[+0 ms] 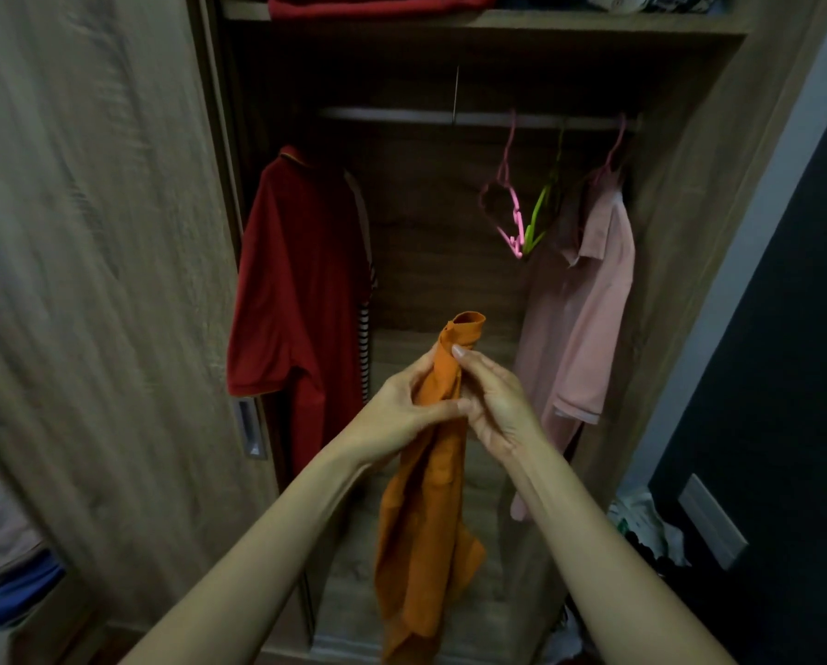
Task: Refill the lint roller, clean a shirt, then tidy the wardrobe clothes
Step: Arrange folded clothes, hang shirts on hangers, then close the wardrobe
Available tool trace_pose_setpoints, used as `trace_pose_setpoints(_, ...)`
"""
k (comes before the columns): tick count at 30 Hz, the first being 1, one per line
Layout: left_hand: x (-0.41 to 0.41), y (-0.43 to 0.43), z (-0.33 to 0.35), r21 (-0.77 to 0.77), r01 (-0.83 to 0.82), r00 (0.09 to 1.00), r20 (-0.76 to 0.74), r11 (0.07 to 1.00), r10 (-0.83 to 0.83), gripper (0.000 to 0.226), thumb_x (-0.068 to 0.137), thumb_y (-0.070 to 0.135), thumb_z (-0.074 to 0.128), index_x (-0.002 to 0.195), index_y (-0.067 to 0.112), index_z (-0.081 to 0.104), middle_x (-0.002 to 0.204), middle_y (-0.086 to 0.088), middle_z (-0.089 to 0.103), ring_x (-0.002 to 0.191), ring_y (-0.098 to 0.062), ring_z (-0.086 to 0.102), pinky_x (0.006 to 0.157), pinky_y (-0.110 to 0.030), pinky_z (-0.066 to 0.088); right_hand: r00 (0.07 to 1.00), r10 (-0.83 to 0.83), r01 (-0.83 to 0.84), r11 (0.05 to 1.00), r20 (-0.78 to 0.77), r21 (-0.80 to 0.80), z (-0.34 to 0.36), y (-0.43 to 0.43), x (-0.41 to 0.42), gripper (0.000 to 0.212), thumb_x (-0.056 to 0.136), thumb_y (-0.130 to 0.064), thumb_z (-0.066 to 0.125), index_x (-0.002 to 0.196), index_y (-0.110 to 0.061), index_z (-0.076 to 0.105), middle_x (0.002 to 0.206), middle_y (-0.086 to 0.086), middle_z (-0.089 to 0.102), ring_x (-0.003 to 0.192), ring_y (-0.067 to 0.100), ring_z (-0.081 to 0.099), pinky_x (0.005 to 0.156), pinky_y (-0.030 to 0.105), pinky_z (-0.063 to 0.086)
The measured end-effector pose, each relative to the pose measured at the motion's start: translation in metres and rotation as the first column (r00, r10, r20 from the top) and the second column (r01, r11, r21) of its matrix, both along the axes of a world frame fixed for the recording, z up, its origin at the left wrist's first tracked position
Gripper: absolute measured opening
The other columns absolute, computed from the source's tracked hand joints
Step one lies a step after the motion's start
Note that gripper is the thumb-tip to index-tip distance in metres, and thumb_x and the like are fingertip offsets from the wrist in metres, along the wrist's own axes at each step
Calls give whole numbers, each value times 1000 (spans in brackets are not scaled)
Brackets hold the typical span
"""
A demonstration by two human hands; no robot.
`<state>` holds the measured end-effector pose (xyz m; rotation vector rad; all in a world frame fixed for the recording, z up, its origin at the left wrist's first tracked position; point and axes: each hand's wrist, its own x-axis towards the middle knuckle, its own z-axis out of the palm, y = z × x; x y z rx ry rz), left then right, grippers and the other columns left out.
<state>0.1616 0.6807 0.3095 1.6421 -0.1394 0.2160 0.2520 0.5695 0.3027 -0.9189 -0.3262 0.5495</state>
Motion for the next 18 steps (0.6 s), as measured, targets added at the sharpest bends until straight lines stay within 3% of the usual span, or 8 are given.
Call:
trace_pose_setpoints(2,0,-1,-3,-5,-34,999,27,999,34,42,94,16,58,135,25,50,116,0,67,108,-15,65,92,-27,53,998,28,-26,999,-54,37,-1,1,1,31,88,-11,60,115,5,60,100,16,67,88,18,68,86,31,56)
trace_pose_setpoints(5,0,2,-7,-112,-78,996,-50,991,73,28,101,24,45,125,19,58,111,-10,70,102,-20,67,89,-30,55,993,76,-77,997,-89,-1,-5,-1,4,52,87,-17,60,131,8,47,126,28,55,112,30,59,102,45,45)
trace_pose_setpoints(8,1,12,-9,-223,-115,987,-140,968,85,29,101,28,43,114,12,64,109,-15,71,97,-23,70,83,-30,58,987,126,-128,992,-104,-9,-6,-7,6,69,80,-30,70,135,4,45,133,29,50,124,37,51,101,53,43)
trace_pose_setpoints(10,2,23,-7,-318,-181,975,-179,931,128,28,101,26,45,106,10,66,100,-13,73,89,-22,72,78,-29,59,983,123,-125,992,-134,-6,-5,-15,8,79,70,-35,80,133,2,50,130,28,54,122,37,53,98,53,45)
trace_pose_setpoints(14,5,53,-1,-379,-268,961,-168,886,218,28,100,26,47,110,7,65,97,-11,74,86,-20,72,72,-28,59,993,17,-20,1000,-121,-23,-2,-28,21,27,95,-30,50,103,-9,64,93,14,71,85,25,69,84,43,55)
trace_pose_setpoints(16,6,69,2,-220,-319,946,-138,922,294,27,101,27,46,108,11,66,97,-8,74,89,-19,72,79,-29,58,992,-118,118,993,-40,-7,2,-30,27,18,97,-24,48,96,-12,63,88,10,66,82,20,65,85,40,53)
trace_pose_setpoints(18,7,82,5,35,-392,919,-42,919,393,28,100,32,48,106,14,68,100,-9,74,95,-20,70,91,-35,54,950,-300,304,952,85,-44,10,-29,31,18,99,-21,48,88,-15,61,82,5,62,73,13,61,74,30,55)
